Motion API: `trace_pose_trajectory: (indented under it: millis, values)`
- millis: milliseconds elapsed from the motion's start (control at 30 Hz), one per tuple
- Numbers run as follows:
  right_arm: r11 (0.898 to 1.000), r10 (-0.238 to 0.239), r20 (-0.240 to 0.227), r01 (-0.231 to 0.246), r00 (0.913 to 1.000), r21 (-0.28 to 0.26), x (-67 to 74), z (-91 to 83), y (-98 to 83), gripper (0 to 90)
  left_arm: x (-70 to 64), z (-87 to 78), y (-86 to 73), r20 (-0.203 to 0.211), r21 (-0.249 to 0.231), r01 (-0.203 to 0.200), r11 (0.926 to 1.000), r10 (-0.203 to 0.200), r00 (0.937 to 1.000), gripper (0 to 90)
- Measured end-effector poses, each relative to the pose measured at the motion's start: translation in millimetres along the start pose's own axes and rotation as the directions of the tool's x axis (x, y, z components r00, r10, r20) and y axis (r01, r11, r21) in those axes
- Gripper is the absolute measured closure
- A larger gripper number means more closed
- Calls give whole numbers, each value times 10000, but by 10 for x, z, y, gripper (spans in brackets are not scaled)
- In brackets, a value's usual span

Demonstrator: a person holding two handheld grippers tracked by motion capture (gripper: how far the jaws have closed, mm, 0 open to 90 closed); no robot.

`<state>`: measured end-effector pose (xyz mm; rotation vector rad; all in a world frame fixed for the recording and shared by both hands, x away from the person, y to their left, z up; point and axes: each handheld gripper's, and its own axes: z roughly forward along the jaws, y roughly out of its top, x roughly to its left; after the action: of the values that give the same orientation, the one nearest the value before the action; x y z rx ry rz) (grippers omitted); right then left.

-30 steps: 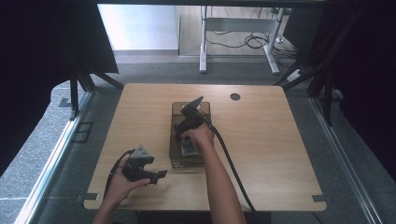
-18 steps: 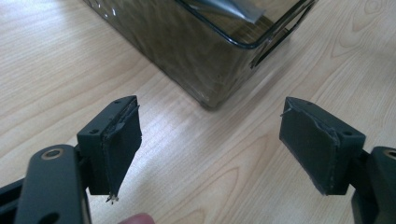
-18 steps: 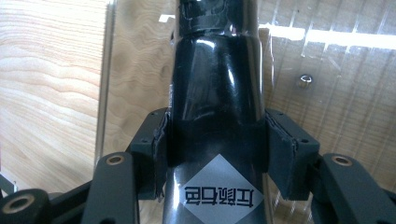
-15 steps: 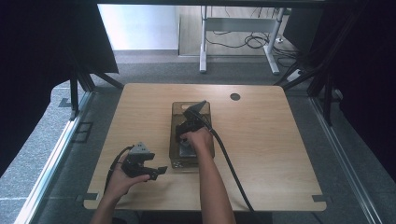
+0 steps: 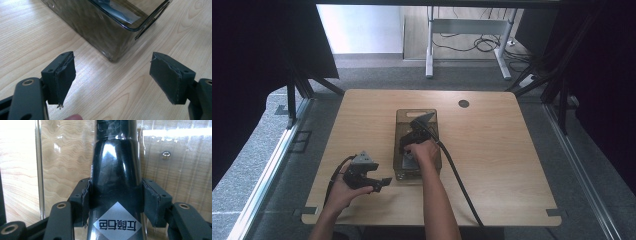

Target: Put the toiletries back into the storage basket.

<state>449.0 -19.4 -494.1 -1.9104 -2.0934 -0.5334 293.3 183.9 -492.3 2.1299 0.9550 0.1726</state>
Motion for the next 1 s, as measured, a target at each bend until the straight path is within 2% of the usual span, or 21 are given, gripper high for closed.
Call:
trace_pose_trajectory:
  millis: [133,200,333,500,767,900,1000]
  values:
    - [9997,85,-6,-85,10000,238,-17,30,-21,442,1,8,-1,0,19,2,10000,-2,10000,212]
    - [9991,77,178,-84,9998,406,-19,44,-31,434,5,13,-1,-18,64,-9,10000,9,10000,212]
    - [9994,104,23,-105,9999,328,-16,-9,-46,393,7,24,-4,4,105,-48,9999,48,10000,212]
    - [9975,-485,130,478,9987,523,60,-143,-66,367,-9,35,-3,-20,116,9,9999,-9,10000,212]
    - [9920,-1255,214,1252,9919,163,57,-397,-66,361,-9,60,-7,-42,204,-17,9998,18,10000,212]
    - [9844,-1757,-8,1757,9844,-4,34,-483,-93,358,-3,75,-11,-71,240,-11,9997,12,10000,213]
    - [9724,-2335,-29,2335,9724,-53,11,-546,-116,358,-2,81,-14,-137,309,-3,9995,7,9999,212]
